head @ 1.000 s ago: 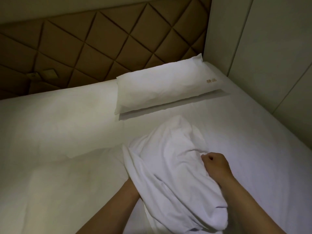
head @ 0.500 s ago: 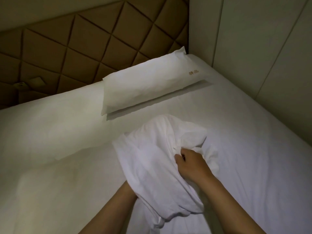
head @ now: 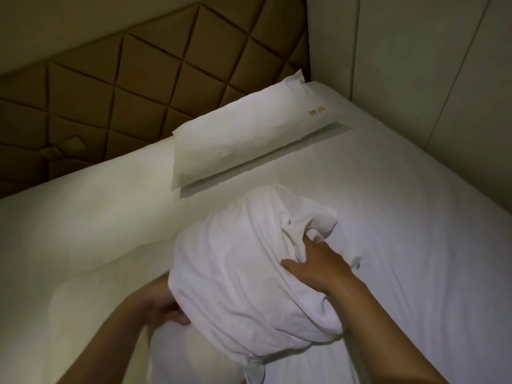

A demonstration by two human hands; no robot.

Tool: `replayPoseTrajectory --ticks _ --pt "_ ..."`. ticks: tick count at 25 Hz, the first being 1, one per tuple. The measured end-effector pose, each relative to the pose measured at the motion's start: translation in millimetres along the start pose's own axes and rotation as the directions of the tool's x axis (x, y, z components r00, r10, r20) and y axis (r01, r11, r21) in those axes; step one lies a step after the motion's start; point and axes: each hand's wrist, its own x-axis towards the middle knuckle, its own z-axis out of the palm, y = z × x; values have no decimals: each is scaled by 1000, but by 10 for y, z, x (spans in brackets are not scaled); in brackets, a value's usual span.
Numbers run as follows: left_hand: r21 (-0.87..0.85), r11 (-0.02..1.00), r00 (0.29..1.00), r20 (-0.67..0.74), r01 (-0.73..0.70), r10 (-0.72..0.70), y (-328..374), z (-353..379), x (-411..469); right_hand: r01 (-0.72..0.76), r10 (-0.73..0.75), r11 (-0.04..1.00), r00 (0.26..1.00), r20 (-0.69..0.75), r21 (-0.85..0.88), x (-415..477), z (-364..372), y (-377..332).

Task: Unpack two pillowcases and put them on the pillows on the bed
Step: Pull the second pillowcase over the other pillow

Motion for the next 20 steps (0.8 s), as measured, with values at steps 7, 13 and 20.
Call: replayPoseTrajectory --ticks 7,13,20 --pt "758 480 664 -84 -442 743 906 1001 -142 -73 27 965 983 -182 -251 -55 264 -289" --pt "969 152 773 54 -192 632 726 1788 532 -161 158 987 914 -373 24 -143 473 38" --pt "685 675 622 -409 -273 667 716 1304 768 -151 175 984 913 -368 94 -32 270 35"
